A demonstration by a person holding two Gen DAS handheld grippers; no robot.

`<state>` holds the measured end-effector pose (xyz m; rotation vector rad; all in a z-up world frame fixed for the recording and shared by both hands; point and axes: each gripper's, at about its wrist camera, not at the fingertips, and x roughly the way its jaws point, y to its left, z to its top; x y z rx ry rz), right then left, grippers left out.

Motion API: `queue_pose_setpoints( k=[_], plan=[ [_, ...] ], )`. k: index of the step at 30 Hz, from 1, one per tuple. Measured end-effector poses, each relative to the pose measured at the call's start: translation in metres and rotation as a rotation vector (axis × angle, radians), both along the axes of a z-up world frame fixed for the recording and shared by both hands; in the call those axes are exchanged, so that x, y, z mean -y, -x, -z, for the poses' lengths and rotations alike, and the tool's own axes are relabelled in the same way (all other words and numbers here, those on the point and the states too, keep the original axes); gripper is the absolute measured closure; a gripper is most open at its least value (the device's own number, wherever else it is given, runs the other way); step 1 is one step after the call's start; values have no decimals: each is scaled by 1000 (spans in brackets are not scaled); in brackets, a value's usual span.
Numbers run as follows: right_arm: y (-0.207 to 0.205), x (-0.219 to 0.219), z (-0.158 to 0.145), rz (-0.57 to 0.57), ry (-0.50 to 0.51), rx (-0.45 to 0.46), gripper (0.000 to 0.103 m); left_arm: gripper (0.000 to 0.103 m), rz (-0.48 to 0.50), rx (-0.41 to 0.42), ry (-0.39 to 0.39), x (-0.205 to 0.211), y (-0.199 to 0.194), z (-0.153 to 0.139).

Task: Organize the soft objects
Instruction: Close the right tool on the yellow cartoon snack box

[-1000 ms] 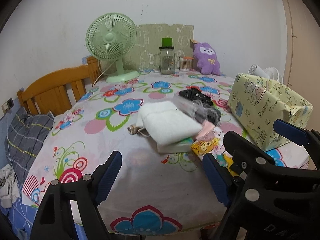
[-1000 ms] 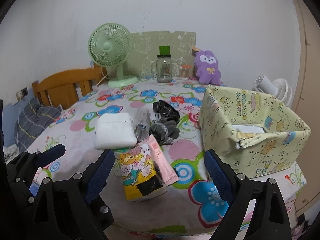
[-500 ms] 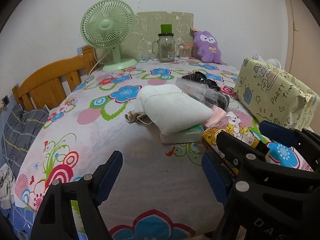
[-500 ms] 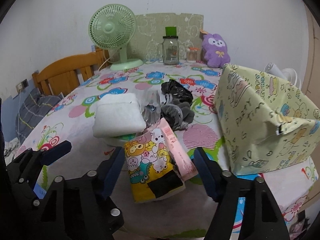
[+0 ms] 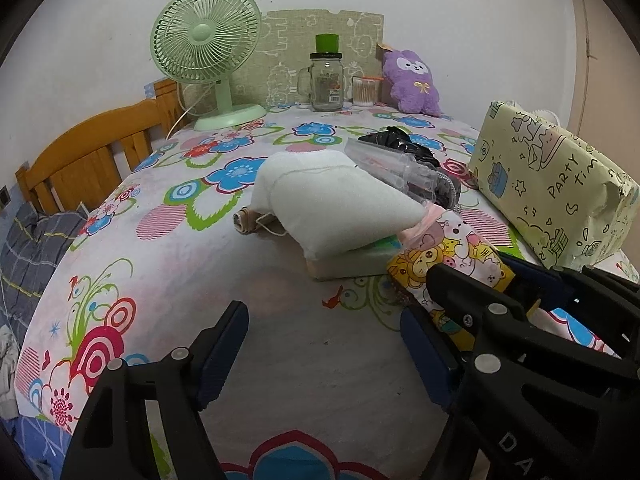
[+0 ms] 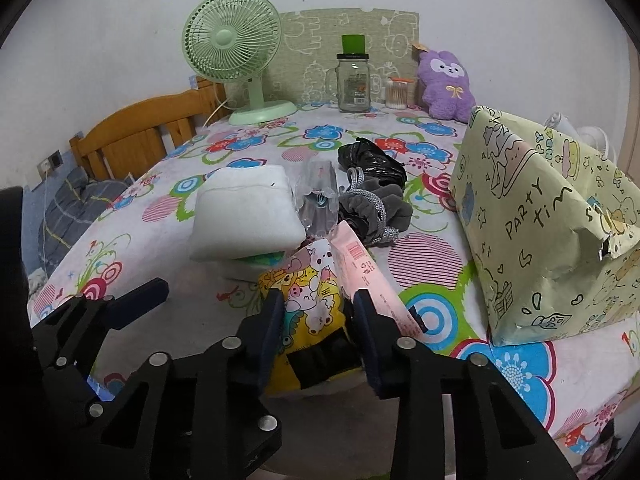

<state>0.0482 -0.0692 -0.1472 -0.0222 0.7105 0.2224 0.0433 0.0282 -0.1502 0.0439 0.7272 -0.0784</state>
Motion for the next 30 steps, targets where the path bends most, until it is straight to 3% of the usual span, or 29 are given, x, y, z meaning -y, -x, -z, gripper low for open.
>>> queue_pose_setpoints(
  k=[7,20,30],
  plan=[
    [1,4,-3,2,-18,0,73,23,-1,4,5,2,-2,-4],
    [-1,20,-37,51,-63,55,73,23,-23,59,19,10,-12,-34],
    [-16,24,-46,76,-73,80,73,23,-34,67,40,12,-29,-39]
  ],
)
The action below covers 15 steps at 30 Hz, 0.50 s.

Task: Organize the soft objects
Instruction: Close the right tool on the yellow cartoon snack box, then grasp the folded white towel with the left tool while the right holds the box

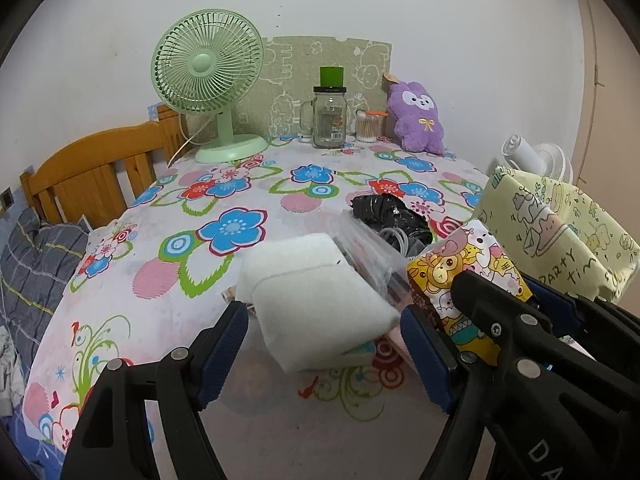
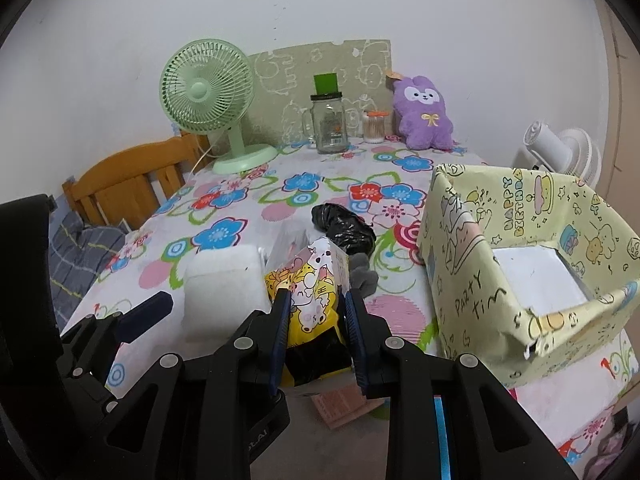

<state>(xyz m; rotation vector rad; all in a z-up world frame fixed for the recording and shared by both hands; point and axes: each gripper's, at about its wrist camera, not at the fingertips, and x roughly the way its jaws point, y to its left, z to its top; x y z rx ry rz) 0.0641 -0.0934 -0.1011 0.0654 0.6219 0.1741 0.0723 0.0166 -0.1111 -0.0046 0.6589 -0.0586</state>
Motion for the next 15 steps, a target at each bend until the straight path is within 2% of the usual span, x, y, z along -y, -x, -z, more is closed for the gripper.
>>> queue_pose_setpoints(
  k=[7,15],
  plan=[
    [-12,3,3,17,-13,-10,73,18,-9,-10,2,2,-12,5],
    [-23,5,11,19,-15,-36,73,19,-15,-41,-6,4,-21,13]
  ],
)
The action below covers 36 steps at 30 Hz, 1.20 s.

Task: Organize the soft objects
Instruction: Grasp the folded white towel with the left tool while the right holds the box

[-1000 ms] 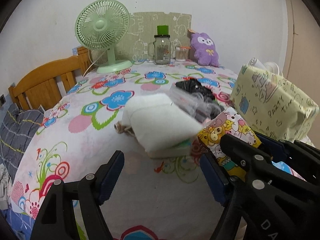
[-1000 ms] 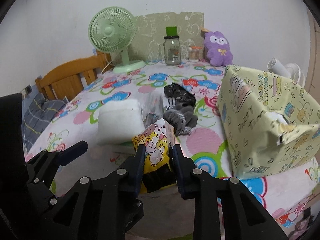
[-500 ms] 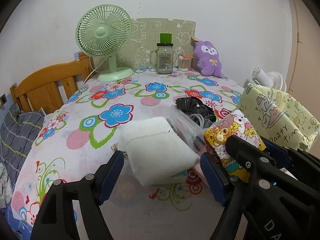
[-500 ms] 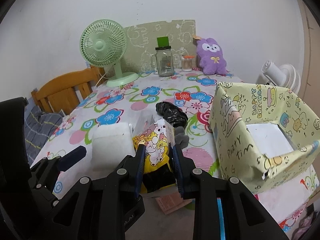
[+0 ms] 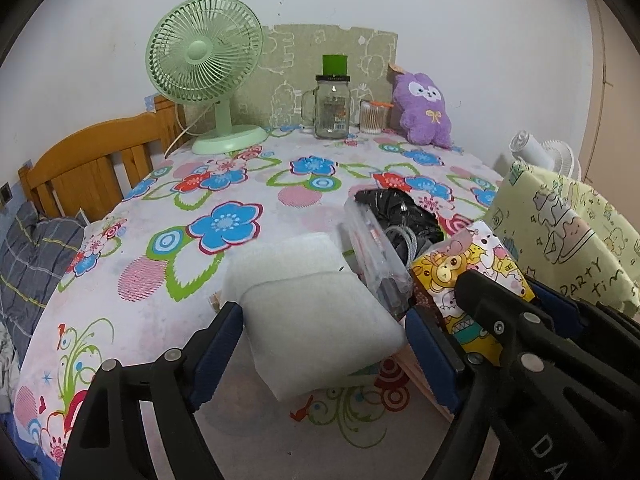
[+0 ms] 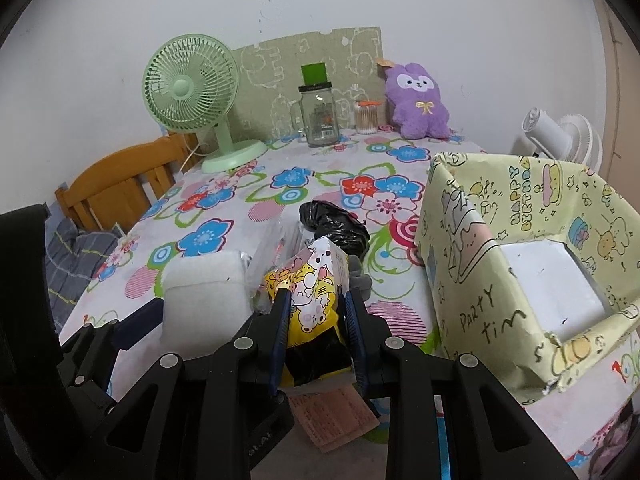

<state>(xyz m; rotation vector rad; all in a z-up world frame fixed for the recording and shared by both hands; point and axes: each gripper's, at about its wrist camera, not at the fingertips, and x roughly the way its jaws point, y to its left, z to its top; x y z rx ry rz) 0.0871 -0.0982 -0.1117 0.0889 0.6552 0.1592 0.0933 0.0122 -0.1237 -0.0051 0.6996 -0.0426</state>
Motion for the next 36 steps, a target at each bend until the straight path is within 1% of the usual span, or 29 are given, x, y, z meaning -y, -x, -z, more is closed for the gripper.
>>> queue_pose_setpoints(
  k=[2,6,8,12,17,25,30,36],
  plan=[
    [-1,-1,2,-2,2,-8,73,24,5,-15,-1,1,-1,2],
    [-3,-1,4,-6,1,-12,73,31,14,-18,7,0,-2,1],
    [-3,-2,4,-7,3,-13,73,38,9,-17,7,-1,-1,1],
    [-3,-3,3,-8,-2,-13,73,42,7,-8,7,-3,3,-3],
    [-2,-4,0,-10,2,-10,73,50,10,-3,7,-3,6,-5],
    [4,-6,-12,-16,-4,5,73,56,-7,17,19,-5,14,-18],
    [7,-5,-23,-11,-6,20,73,56,-14,42,21,-5,19,-30],
    [10,-3,-37,-12,-16,29,73,56,-22,50,22,-4,21,-44]
  ],
)
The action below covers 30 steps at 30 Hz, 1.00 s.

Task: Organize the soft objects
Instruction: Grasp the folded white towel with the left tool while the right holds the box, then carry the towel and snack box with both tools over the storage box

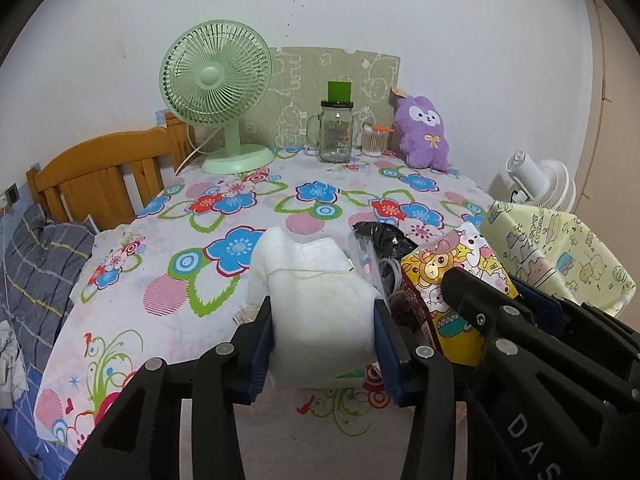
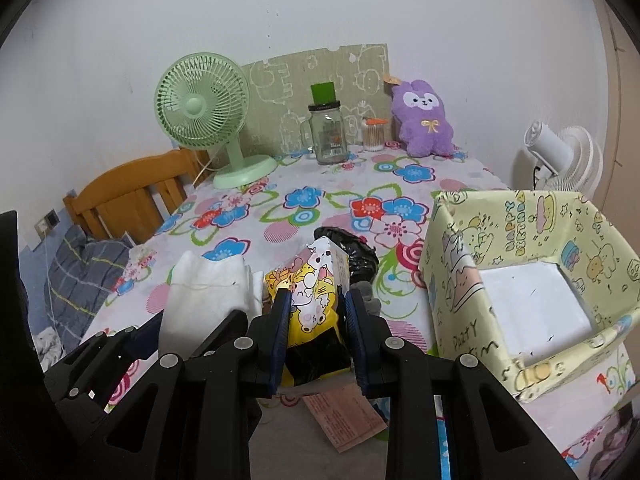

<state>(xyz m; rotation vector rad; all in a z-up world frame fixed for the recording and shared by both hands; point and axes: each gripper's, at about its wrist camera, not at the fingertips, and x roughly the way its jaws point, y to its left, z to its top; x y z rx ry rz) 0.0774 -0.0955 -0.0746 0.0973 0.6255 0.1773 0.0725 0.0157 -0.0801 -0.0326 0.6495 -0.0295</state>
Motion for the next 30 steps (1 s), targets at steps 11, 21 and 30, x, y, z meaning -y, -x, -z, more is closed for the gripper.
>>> queue_pose_setpoints(
  k=[11,21,30],
  plan=[
    [7,3,-27,-18,-4,19,73,57,-18,25,-4,2,6,-29],
    [14,10,-55,-27,-15,55,73,57,-22,65,-18,9,13,-57],
    [16,26,-73,-34,-18,79,73,57,-23,91,-27,25,16,-73]
  ],
)
